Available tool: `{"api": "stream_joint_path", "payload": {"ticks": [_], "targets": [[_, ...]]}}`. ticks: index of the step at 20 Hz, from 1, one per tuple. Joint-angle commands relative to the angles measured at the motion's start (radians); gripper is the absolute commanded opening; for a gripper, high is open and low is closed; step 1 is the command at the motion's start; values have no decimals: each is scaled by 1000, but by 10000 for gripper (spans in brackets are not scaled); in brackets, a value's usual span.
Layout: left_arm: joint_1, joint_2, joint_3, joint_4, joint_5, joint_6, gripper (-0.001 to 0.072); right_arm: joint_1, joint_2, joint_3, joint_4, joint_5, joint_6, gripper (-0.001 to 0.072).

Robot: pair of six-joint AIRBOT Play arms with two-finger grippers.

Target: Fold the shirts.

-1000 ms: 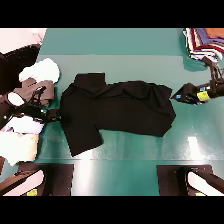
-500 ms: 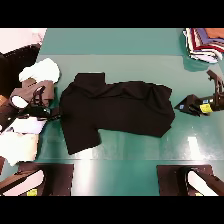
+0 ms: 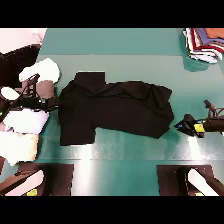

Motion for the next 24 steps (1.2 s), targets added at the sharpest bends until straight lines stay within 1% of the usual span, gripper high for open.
{"api": "stream_joint_path", "payload": {"ticks": [1, 5, 10, 11, 12, 13, 14, 15, 17, 19, 21, 24], "targets": [[1, 3, 7, -5, -6, 2, 25, -10, 0, -79, 49, -89, -26, 252], [1, 3, 7, -5, -8, 2, 25, 39, -11, -77, 53, -134, -28, 252], [1, 3, 7, -5, -25, 3, 25, 165, -146, -23, 58, -159, -27, 251], [1, 3, 7, -5, -28, 3, 25, 180, -162, -7, 57, -159, -26, 231], [1, 3, 7, -5, -32, 3, 25, 193, -174, 10, 55, -156, -26, 178], [1, 3, 7, -5, -38, 3, 25, 202, -179, 22, 43, -152, -26, 98], [1, 4, 8, -5, -45, 3, 25, 202, -178, 32, 28, -146, -26, 44], [1, 4, 14, -2, -61, 3, 24, 201, -166, 40, 17, -131, -26, 15], [1, 28, 54, 21, -100, 2, 24, 179, -103, 69, -5, -84, -26, 15], [1, 93, 137, 31, -123, 2, 24, 135, -6, 139, -4, -10, -26, 15], [1, 185, 263, 32, -146, 0, 24, 89, 108, 262, 0, 35, -26, 14], [1, 317, 508, 31, -150, -8, 24, 44, 236, 505, -1, 37, -26, 14]]}}
